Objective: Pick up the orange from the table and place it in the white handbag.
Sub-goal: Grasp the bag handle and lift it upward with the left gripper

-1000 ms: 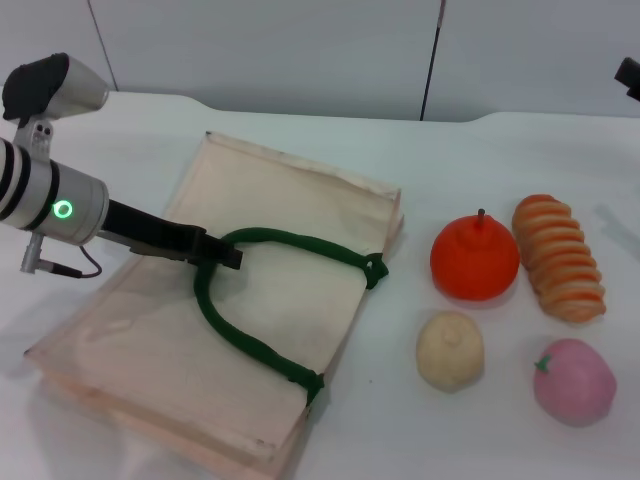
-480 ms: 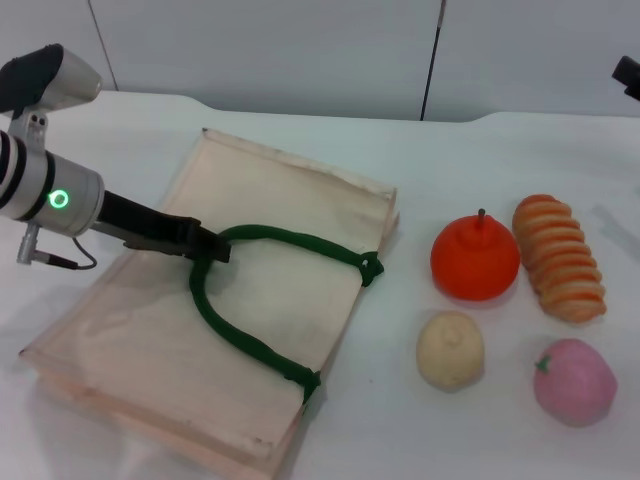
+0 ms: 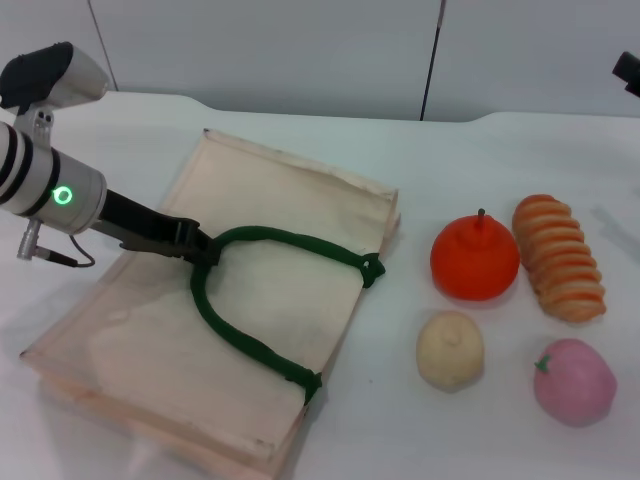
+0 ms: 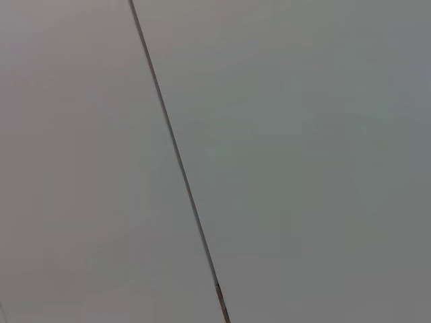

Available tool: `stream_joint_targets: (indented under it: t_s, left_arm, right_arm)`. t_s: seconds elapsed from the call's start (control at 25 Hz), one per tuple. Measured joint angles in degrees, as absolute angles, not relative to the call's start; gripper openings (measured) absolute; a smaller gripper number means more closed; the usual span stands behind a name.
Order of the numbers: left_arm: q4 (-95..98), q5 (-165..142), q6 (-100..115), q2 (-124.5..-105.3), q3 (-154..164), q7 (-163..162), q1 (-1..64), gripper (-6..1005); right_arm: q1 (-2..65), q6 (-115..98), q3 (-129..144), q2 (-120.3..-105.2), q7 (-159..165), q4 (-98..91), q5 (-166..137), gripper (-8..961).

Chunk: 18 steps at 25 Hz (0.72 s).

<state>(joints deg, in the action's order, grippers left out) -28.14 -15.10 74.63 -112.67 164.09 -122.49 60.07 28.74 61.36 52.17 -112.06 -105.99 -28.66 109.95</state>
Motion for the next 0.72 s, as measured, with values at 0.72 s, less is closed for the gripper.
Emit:
stream_joint_targets:
  t_s: [0.72]
  left_arm:
    - [-27.4,-15.7,73.8,-112.55,164.1,-123.3,60.1,125]
  right_arm:
    - [28.7,61.5,52.1,-112.15,-105.9,-28.7,110.0,889]
